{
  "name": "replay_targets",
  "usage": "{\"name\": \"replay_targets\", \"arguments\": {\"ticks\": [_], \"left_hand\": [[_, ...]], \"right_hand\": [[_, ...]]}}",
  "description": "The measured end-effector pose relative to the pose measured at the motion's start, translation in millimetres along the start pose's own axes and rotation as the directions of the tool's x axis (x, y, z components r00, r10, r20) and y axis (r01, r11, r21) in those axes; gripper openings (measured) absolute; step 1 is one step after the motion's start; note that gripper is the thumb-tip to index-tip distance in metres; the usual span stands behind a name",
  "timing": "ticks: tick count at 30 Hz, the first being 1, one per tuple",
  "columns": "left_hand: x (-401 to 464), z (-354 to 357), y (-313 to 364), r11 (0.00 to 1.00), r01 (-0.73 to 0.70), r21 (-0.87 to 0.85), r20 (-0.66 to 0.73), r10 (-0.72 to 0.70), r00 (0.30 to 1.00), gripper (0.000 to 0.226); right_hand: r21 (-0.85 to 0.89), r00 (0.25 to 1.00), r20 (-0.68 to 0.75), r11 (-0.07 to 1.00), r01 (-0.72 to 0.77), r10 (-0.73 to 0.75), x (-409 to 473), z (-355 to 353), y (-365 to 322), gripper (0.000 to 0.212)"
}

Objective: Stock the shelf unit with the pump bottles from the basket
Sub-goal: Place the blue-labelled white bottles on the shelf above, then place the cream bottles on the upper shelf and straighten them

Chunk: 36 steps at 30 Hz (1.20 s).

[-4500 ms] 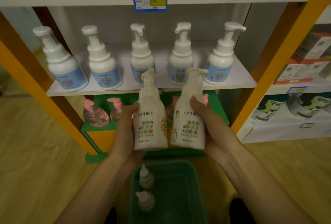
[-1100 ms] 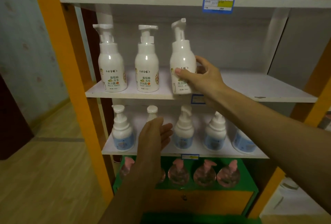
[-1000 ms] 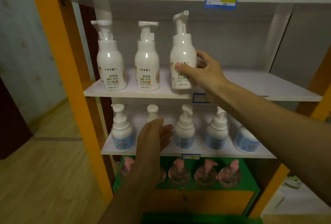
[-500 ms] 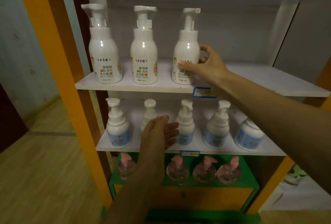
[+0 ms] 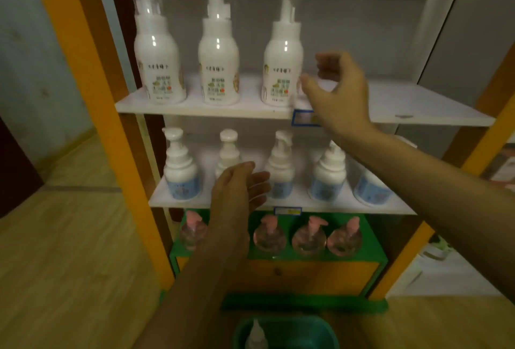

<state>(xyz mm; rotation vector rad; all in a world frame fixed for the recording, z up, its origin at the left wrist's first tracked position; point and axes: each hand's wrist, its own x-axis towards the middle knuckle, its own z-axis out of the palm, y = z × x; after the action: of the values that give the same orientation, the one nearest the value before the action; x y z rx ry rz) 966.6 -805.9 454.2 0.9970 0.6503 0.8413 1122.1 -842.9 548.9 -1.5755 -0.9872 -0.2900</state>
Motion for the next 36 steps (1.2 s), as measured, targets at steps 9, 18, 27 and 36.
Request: {"name": "replay_targets", "arguments": {"ticks": [9, 18, 27, 36], "left_hand": [[-45.2, -23.4, -86.7, 0.99, 0.132, 0.047, -0.154, -0.123, 0.98, 0.011], [-67.3, -75.8, -193.5, 0.925, 0.368, 0.094, -0.29, -0.328, 0.899, 0.01], [-70.8, -158.7, -304.2, 0.796, 0.573, 0.197, -0.534, -0.403, 0.743, 0.014], [-74.9, -183.7, -394.9, 0.509, 0.596, 0.621, -0.406, -0.442, 0.8, 0.007]], "right_hand": [[0.199, 0.987, 0.038, 0.967, -0.16, 0.155, -158.1, -11.0, 46.8, 0.008], [0.184, 0.923, 0.161, 0.908, -0.376, 0.349, -262.8, -9.0, 109.5, 0.007], [-0.102, 0.726, 0.337, 0.79, -0.605, 0.6, -344.0, 24.8, 218.1, 0.012], [-0.436, 0.418, 0.535, 0.663, -0.608, 0.734, -413.4, 72.1, 290.4, 0.04]]}}
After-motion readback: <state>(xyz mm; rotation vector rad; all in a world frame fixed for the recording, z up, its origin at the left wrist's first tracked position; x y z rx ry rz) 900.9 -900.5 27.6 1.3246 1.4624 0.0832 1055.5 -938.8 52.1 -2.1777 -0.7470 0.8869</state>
